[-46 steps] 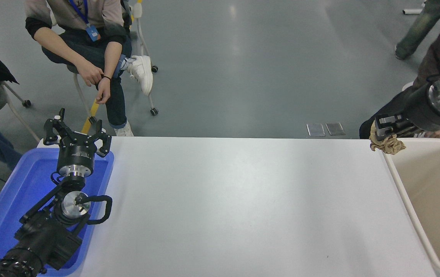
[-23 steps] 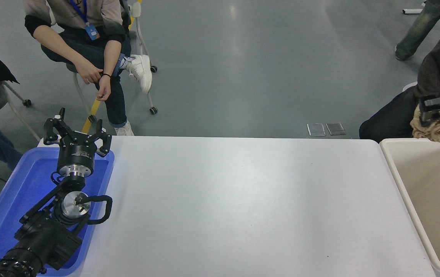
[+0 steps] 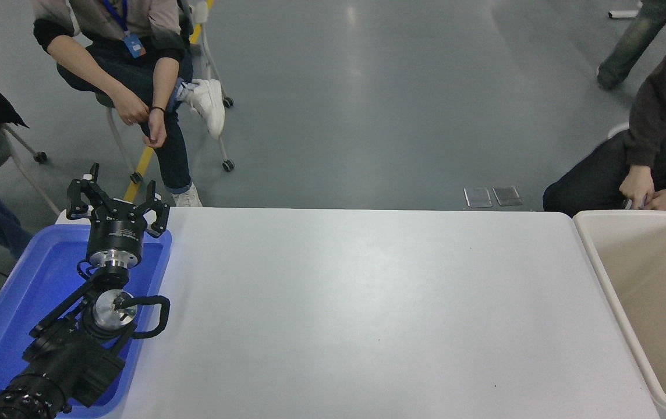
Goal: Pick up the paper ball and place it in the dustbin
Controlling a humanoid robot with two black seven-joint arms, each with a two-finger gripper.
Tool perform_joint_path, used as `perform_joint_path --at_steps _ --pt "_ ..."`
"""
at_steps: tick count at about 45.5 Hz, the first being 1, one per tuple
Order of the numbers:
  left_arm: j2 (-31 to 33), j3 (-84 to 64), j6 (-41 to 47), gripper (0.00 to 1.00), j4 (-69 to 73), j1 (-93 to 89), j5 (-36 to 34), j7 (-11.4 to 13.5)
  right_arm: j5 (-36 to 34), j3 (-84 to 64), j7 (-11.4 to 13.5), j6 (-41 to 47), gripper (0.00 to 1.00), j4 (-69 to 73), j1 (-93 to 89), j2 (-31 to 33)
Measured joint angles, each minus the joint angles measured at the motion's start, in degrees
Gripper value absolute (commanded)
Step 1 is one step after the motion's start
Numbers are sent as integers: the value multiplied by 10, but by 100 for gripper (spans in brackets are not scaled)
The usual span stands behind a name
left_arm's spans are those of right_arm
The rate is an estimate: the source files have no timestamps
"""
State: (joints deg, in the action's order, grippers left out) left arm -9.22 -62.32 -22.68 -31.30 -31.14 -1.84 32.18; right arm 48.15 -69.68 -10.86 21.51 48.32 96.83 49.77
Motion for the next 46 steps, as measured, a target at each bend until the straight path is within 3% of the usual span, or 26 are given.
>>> perform_joint_path --at_steps 4,19,34,46 --pt "0 0 0 99 0 0 0 0 3 74 1 -36 0 -65 -113 -13" --pt "0 0 0 99 0 0 0 0 4 323 8 -138 0 -285 -244 -125" --pt "0 0 0 99 0 -1 0 0 -5 389 16 -168 0 -337 -543 -170" --pt "0 0 0 99 0 -1 0 0 -8 402 18 -183 0 -346 -559 -178"
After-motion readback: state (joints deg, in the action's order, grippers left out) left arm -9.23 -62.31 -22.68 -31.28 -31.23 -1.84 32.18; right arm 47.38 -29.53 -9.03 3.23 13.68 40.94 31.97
